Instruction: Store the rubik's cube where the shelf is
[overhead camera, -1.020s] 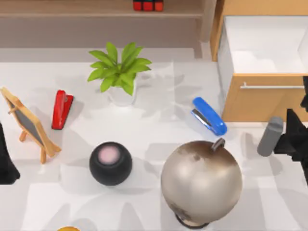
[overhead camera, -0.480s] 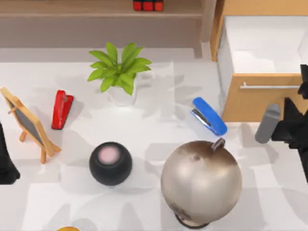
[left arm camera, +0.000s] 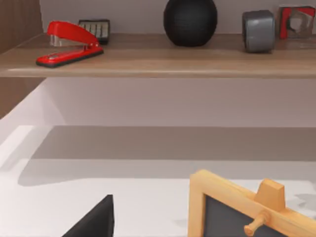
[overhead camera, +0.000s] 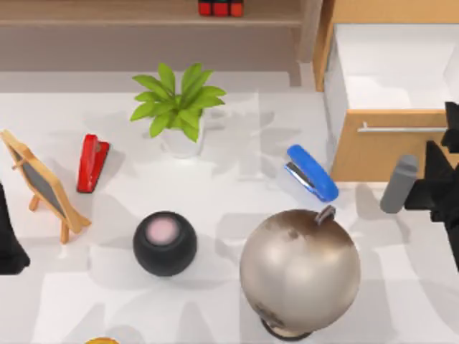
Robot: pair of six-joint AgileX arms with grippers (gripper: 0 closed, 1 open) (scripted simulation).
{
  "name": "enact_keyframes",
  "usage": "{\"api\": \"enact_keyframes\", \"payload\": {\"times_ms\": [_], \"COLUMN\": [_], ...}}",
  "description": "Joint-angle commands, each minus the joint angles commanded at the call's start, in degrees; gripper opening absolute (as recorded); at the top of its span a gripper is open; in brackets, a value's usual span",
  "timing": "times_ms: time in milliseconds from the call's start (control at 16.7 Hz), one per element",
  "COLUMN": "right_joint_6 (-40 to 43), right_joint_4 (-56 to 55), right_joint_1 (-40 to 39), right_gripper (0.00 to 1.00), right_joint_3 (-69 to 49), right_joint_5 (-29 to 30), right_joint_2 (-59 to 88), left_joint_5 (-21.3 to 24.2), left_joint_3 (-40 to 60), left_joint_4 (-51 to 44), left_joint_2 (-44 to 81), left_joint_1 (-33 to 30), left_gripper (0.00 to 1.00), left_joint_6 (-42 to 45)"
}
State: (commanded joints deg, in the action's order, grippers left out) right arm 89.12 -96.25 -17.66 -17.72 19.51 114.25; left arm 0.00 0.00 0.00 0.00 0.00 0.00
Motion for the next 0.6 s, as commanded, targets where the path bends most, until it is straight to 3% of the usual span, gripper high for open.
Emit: {"api": "enact_keyframes", "payload": {"times_ms": [480, 600], "right_joint_6": [0.0, 0.0], "right_joint_4": [0.0, 0.0], "right_joint_1": [0.0, 0.0], "right_gripper": [0.02, 0.00], "right_joint_3": [0.0, 0.0], "right_joint_5": [0.0, 0.0], "right_joint_2": [0.0, 0.0], "left_joint_5": [0.0, 0.0], "left_joint_3": [0.0, 0.0], "left_joint_4": [0.0, 0.0], "left_joint_2": [0.0, 0.0], "left_joint_1": [0.0, 0.0], "left_gripper": [1.00, 1.00], "left_joint_6": [0.0, 0.0]}}
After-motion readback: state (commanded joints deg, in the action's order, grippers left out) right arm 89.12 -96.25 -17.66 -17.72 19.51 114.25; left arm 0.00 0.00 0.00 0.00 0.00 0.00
